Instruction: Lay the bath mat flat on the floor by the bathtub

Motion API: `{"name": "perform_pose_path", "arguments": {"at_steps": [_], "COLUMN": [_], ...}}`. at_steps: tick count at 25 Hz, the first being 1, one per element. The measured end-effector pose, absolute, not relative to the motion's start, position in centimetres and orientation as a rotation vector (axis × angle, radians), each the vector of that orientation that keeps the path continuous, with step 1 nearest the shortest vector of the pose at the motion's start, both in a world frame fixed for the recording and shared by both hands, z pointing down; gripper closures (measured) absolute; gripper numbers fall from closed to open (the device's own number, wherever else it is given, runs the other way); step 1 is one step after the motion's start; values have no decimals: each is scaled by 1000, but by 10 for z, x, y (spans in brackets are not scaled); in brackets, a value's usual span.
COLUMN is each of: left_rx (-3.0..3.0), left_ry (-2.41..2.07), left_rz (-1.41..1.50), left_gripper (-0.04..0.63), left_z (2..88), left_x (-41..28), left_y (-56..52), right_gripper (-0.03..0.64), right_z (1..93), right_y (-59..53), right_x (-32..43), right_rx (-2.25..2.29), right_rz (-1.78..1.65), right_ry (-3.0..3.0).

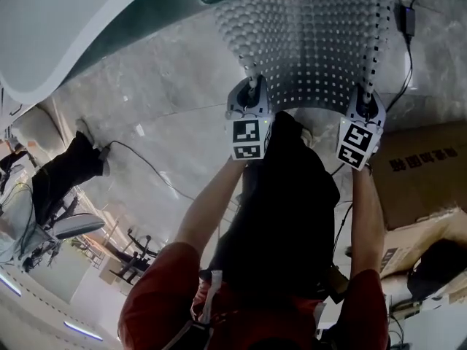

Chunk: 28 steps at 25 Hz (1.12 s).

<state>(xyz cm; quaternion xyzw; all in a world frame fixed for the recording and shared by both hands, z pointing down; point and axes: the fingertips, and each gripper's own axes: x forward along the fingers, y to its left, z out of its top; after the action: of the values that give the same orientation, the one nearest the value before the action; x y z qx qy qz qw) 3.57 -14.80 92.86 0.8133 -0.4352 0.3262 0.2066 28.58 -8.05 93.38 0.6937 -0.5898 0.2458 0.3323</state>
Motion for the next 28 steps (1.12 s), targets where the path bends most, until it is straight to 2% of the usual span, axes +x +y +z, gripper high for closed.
{"name": "perform_pose_path", "arguments": {"at_steps": [12,28], "left_rx": [2273,2284], "left_ry": [-1209,-1321], "left_rz": [901,876], "left_gripper": [548,548], "left_z": [1040,1120], "left_x": [35,35], "left_y": [-167,-165], "right_gripper": [525,512], "right_z": [1041,1141], "right_y": [-112,-122], "right_x": [299,357], "right_rx": [1754,1755], "right_rz": [579,585], "right_ry": [-1588,-1544]}}
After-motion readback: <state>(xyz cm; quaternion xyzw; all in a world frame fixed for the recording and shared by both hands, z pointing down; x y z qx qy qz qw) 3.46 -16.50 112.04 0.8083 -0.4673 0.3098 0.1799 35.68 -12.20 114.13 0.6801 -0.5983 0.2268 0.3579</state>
